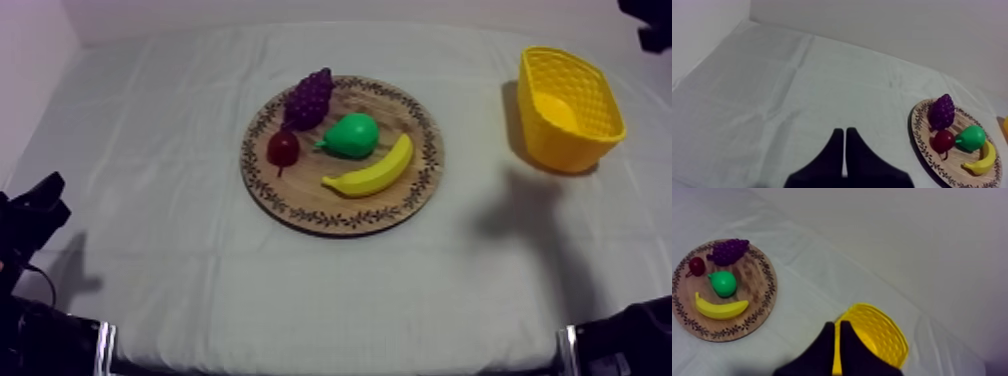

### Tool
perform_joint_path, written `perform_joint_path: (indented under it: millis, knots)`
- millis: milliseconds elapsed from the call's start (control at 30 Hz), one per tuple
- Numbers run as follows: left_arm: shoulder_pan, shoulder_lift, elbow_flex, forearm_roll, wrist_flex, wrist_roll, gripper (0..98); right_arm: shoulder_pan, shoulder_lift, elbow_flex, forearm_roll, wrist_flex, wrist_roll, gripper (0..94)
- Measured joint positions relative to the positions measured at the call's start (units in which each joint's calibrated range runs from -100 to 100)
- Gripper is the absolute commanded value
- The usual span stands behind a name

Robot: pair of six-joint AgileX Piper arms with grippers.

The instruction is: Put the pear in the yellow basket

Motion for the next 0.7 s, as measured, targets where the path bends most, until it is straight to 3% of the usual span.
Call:
perform_joint_path:
  millis: [367, 700]
  knots:
    - [0.0, 0.0, 0.0, 0.00, 0.0, 0.0, 0.1, -6.9, 20.3, -22.7, -0.8, 16.5, 3.5, 4.4]
    - [0.0, 0.0, 0.0, 0.00, 0.0, 0.0, 0.1, -15.3, 37.6, -31.8, 0.7, 20.2, 4.9, 10.2]
